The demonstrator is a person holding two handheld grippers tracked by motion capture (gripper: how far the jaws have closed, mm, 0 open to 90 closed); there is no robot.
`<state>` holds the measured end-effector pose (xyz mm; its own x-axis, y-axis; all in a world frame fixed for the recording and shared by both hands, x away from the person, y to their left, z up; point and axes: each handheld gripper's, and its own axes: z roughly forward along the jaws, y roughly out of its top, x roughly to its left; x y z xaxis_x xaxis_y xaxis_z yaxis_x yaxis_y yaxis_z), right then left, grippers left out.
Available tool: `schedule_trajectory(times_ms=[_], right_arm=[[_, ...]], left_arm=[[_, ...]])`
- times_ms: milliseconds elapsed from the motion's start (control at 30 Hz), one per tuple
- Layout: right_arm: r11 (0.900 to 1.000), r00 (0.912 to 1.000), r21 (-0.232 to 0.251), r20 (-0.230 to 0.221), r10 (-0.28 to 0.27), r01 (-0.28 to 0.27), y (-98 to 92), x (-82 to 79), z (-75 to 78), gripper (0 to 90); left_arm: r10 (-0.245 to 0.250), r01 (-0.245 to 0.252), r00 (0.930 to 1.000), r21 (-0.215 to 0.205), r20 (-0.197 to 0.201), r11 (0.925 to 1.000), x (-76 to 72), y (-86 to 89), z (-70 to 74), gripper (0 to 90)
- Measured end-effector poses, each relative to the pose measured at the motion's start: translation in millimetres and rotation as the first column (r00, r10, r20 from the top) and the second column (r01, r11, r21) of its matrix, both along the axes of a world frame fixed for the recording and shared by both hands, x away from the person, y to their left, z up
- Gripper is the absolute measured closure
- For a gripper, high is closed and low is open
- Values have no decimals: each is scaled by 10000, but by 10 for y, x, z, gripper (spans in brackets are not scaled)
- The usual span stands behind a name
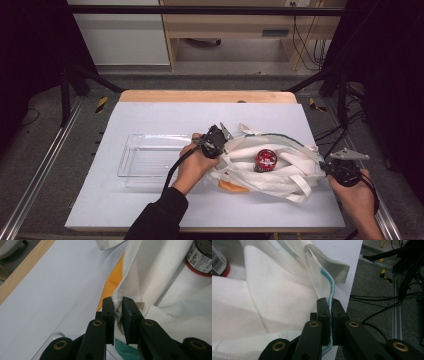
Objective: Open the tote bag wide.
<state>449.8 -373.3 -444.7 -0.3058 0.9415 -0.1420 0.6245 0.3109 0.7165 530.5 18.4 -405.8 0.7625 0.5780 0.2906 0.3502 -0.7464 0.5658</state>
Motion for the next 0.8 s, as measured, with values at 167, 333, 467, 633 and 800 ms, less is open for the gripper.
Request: schedule_trajectory(times_ms=[167,333,467,633,800], right_arm=[[9996,9994,157,256,230,-234,10,-39,52,791],[9981,9951,261,837,526,-550,55,-114,135,610],[9962,9872,313,1398,762,-814,121,-212,247,524],[9920,9751,314,1900,1143,-1224,242,-326,370,520],[9859,9699,160,1823,1612,-1668,386,-359,438,491]], left_arm=[[-93,94,9999,-121,125,9999,-19,-4,35,803],[52,-18,9986,-639,526,9980,-37,25,79,687],[51,25,9968,-957,795,9954,-102,64,132,641],[22,72,9962,-1076,873,9942,-168,109,145,606],[24,102,9957,-1345,929,9909,-218,167,178,546]])
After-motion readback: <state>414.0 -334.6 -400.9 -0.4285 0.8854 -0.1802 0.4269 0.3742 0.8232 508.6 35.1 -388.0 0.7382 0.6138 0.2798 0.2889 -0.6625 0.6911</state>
